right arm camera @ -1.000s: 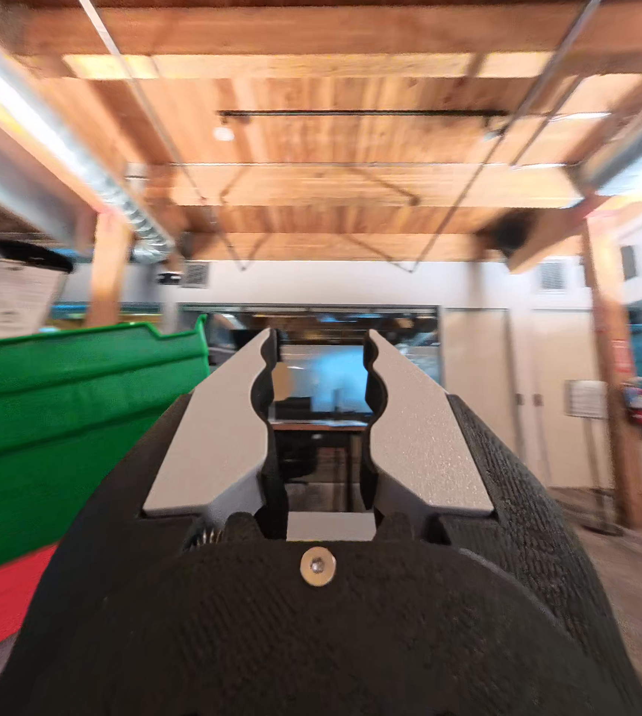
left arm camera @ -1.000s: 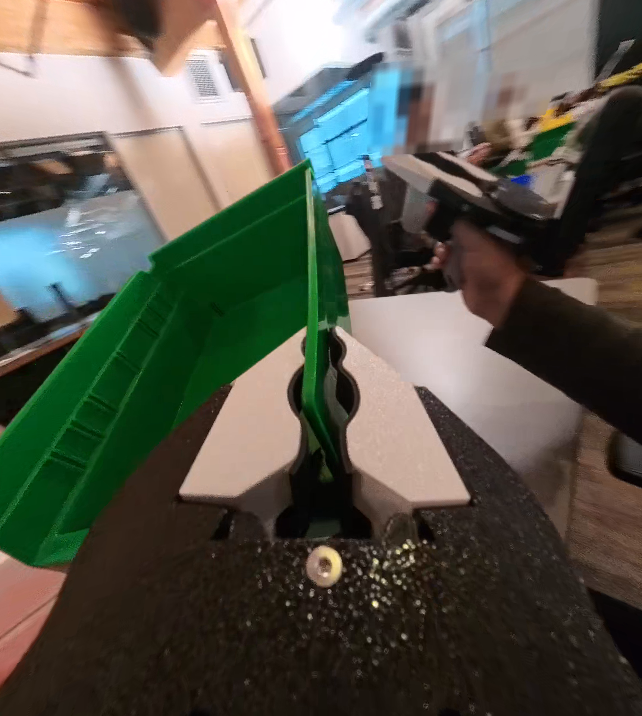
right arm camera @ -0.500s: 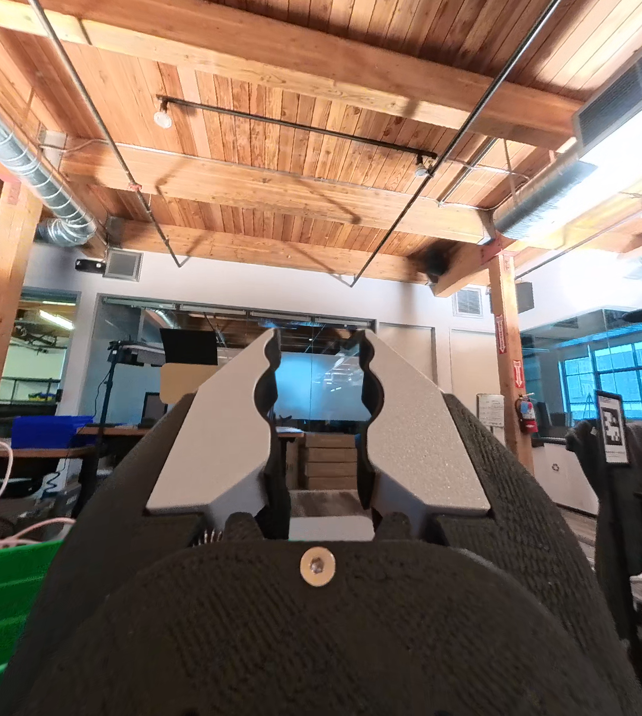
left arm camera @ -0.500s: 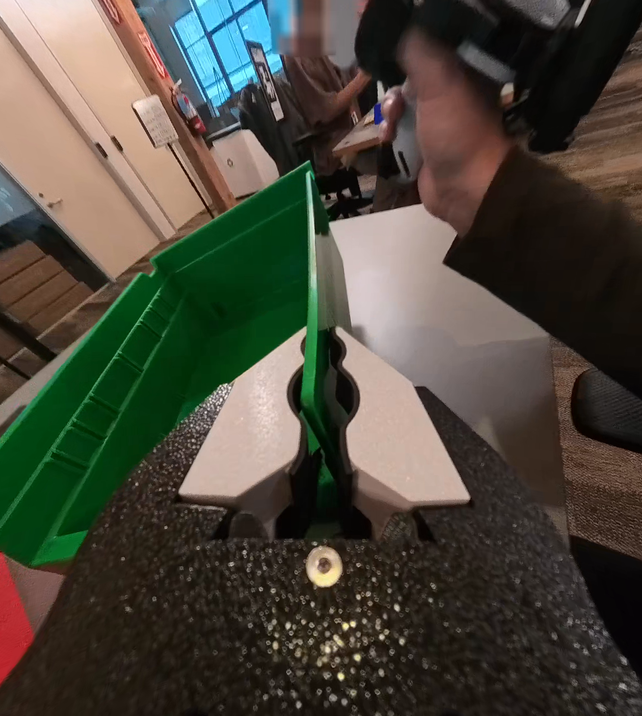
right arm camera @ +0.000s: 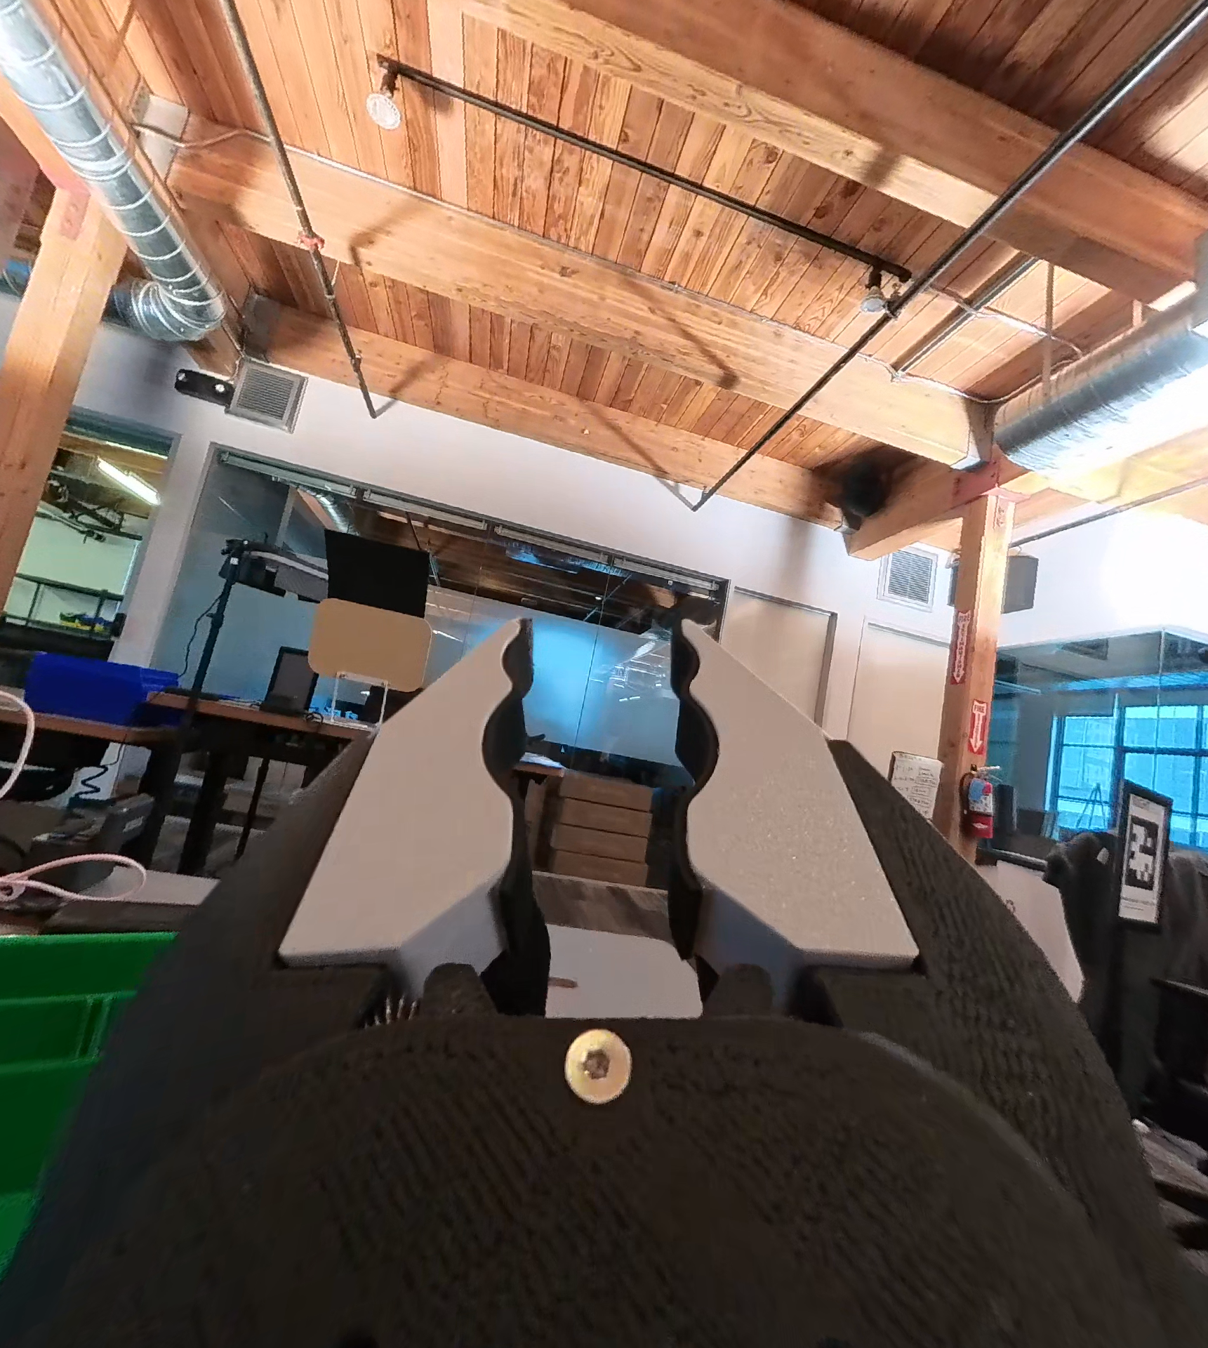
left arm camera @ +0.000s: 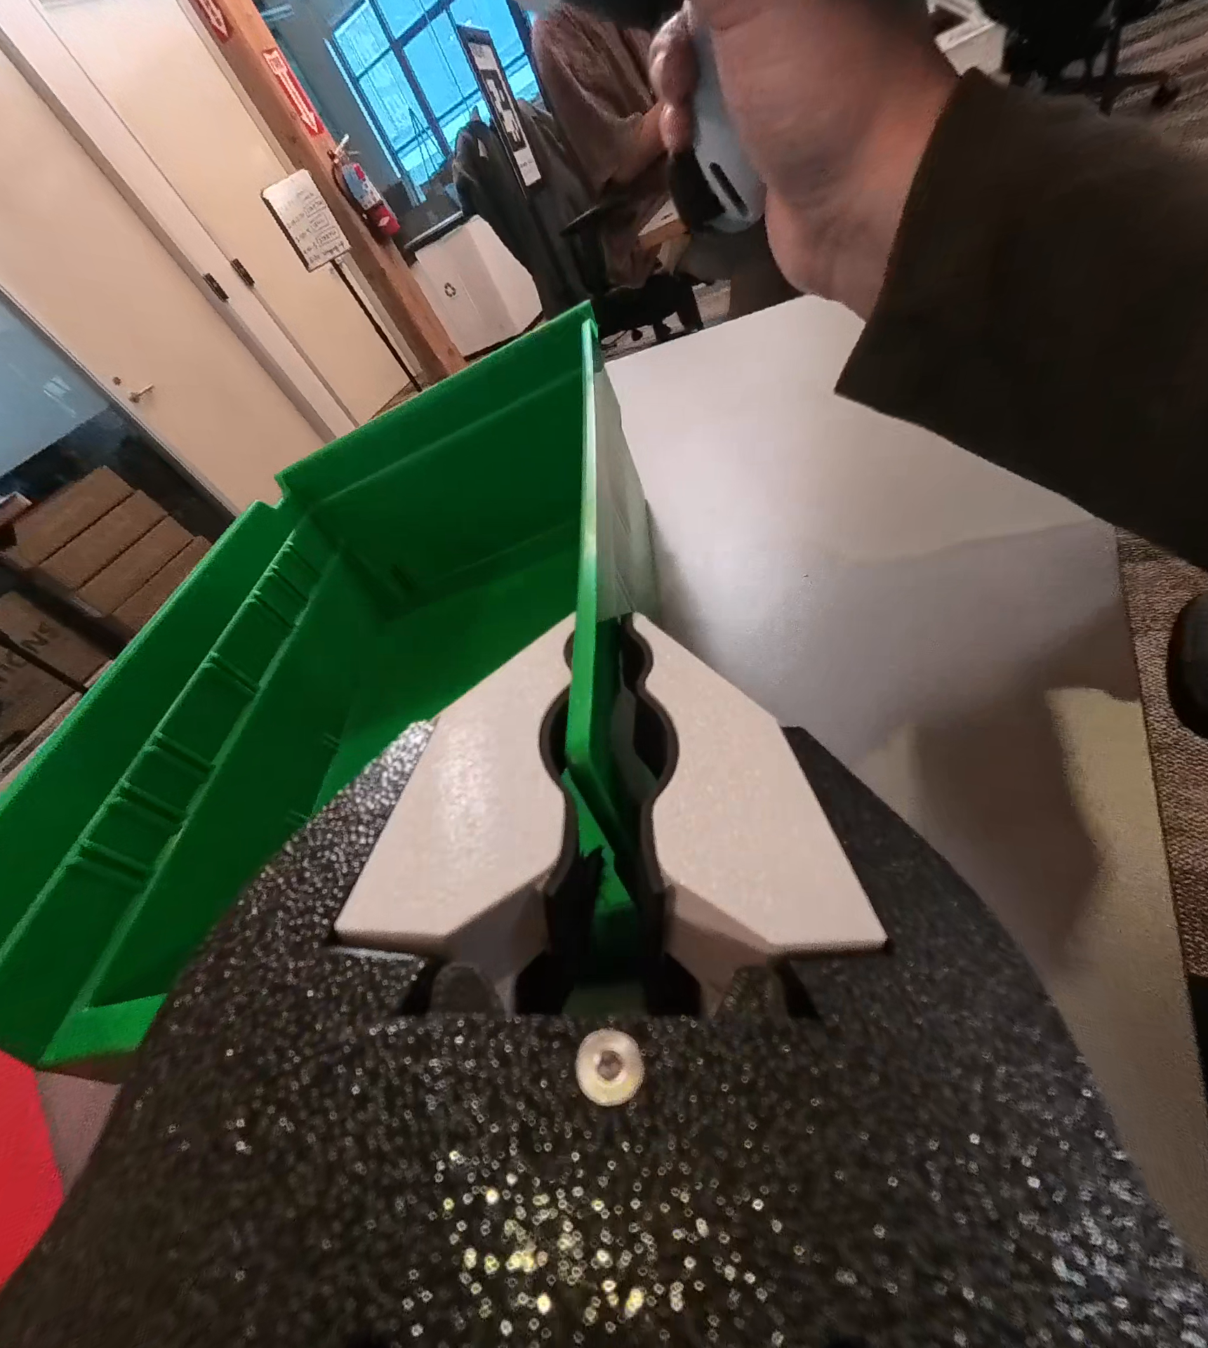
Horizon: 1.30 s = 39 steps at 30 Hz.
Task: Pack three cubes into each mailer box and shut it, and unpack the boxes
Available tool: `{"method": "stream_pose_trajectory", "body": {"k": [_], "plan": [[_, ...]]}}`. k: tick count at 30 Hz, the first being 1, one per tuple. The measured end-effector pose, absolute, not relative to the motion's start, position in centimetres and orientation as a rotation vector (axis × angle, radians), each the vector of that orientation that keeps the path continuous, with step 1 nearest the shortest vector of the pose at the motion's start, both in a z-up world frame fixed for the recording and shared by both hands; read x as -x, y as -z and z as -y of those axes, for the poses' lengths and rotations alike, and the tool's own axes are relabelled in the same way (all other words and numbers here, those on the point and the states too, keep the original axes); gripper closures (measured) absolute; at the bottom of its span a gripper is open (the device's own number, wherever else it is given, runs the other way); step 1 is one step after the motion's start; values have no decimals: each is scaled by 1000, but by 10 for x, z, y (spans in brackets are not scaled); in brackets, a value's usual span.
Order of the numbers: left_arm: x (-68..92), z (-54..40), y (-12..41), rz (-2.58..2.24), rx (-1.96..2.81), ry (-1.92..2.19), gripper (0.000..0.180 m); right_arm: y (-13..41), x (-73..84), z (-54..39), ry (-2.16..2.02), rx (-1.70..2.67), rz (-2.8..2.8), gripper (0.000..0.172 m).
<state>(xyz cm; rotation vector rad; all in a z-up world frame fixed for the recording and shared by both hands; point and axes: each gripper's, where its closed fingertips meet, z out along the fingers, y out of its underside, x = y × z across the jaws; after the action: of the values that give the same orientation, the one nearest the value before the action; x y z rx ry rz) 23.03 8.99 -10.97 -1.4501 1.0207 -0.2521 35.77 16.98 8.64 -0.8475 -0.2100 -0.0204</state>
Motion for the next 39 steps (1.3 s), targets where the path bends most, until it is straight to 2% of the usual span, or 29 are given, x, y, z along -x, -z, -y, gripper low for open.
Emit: {"method": "stream_pose_trajectory", "body": {"k": [6, 9, 12, 16, 18, 24, 26, 31, 33, 34, 36, 38, 39], "plan": [[-230, -81, 104, -997, 1422, 376, 174, -81, -343, -175, 38, 865, 265, 136], [-221, -71, 81, -934, 1345, 477, 158, -79, -334, -177, 36, 878, 311, 136], [-191, -64, 51, -851, 1244, 436, 153, -75, -324, -182, 24, 913, 349, 132], [-110, -53, 14, -660, 1107, 236, 164, -72, -312, -184, 38, 942, 411, 128], [-67, -44, 7, -605, 1077, 159, 180, -73, -307, -183, 70, 946, 439, 128], [61, -43, 8, -419, 1146, -228, 179, -80, -292, -173, 21, 945, 391, 128], [98, -36, 5, -328, 1127, -326, 180, -79, -282, -169, -9, 972, 385, 118], [159, -34, 16, -126, 1230, -464, 180, -67, -256, -149, -72, 1169, 455, 110], [173, -34, 20, -44, 1248, -454, 180, -53, -254, -139, -42, 1249, 455, 101], [178, -35, 22, -7, 1258, -417, 174, -44, -249, -131, -54, 1283, 456, 90], [180, -42, 28, 55, 1302, -285, 151, -34, -238, -111, -116, 1285, 436, 56], [176, -52, 38, 94, 1378, -152, 118, -26, -228, -88, -138, 1236, 406, 42], [175, -56, 43, 103, 1409, -127, 107, -18, -224, -81, -126, 1243, 407, 35]]}}
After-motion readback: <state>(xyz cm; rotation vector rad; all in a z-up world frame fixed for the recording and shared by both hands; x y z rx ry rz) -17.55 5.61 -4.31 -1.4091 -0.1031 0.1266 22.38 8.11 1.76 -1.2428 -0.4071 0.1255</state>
